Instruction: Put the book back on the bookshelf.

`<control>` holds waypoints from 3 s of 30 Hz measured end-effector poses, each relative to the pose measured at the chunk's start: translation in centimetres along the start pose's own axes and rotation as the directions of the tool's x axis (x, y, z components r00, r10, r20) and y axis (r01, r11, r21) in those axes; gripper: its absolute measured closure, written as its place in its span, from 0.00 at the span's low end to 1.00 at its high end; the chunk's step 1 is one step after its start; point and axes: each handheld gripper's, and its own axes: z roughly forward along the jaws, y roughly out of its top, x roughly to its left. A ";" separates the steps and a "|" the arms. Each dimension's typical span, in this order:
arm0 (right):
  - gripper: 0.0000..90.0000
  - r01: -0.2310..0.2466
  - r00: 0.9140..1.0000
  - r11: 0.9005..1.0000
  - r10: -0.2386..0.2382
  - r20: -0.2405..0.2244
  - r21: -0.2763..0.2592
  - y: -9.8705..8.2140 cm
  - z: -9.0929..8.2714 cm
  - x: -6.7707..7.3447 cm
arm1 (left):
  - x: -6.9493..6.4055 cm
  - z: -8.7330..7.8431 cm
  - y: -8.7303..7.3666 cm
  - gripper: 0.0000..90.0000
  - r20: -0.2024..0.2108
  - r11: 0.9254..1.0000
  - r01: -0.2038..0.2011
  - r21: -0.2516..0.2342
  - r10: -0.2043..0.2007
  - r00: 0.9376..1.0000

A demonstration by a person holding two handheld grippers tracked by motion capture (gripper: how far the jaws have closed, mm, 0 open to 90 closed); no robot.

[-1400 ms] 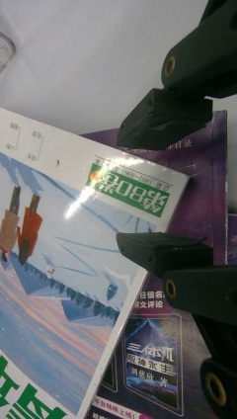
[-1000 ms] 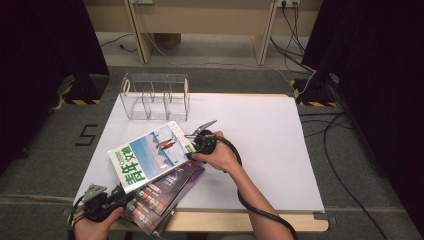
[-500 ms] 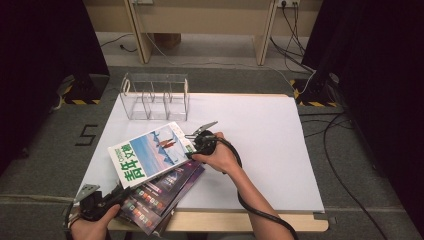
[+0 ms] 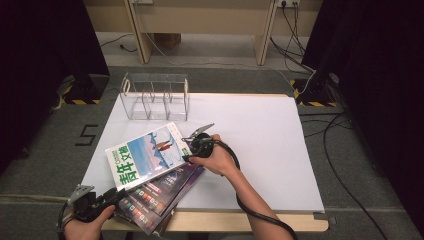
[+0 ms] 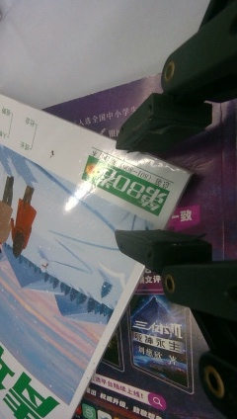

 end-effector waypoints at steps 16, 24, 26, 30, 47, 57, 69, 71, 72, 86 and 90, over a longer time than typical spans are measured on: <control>0.55 -0.021 1.000 1.000 0.021 -0.009 0.007 0.2 0.2 -0.1 | 0.4 1.1 0.0 0.53 0.077 0.995 0.059 0.086 -0.066 0.995; 0.53 -0.025 1.000 1.000 0.025 -0.005 0.007 0.3 0.3 0.0 | 0.4 1.2 0.1 0.55 0.062 0.990 0.111 0.086 -0.117 0.991; 0.53 -0.028 1.000 1.000 0.028 -0.004 -0.010 0.1 0.4 0.0 | 0.6 1.1 0.1 0.61 0.058 0.985 0.161 0.067 -0.165 0.985; 0.53 -0.042 0.999 0.999 0.042 0.001 -0.028 -0.1 0.4 0.1 | 0.6 0.7 0.1 0.69 0.062 0.980 0.199 0.004 -0.199 0.978; 0.54 -0.040 0.999 0.999 0.040 0.001 -0.025 -0.2 0.3 -0.2 | 1.1 0.5 0.4 0.70 0.121 0.959 0.285 -0.017 -0.280 0.952; 0.53 -0.036 0.999 0.999 0.037 0.006 -0.022 -0.1 0.2 -0.1 | 1.1 0.9 -0.5 0.59 0.138 0.941 0.318 0.115 -0.332 0.933; 0.51 -0.067 0.997 0.997 0.068 0.025 -0.049 -0.3 0.5 -0.1 | 1.6 0.9 -0.5 0.65 0.182 0.880 0.462 0.111 -0.475 0.861; 0.52 -0.076 0.997 0.996 0.077 0.024 -0.053 -0.3 0.4 -0.2 | 1.6 0.6 -0.1 0.66 0.209 0.868 0.490 0.084 -0.496 0.843; 0.52 -0.089 0.996 0.995 0.091 0.024 -0.053 -0.3 0.4 -0.2 | 1.6 0.4 0.1 0.67 0.219 0.868 0.493 0.066 -0.495 0.841; 0.52 -0.111 0.993 0.990 0.113 0.016 -0.086 -0.2 0.0 -0.8 | 1.1 0.2 2.7 0.68 0.334 0.835 0.546 -0.066 -0.497 0.801; 0.52 -0.122 0.992 0.989 0.123 0.011 -0.087 -0.1 0.0 -0.9 | 1.3 0.6 3.2 0.68 0.369 0.809 0.581 -0.085 -0.516 0.773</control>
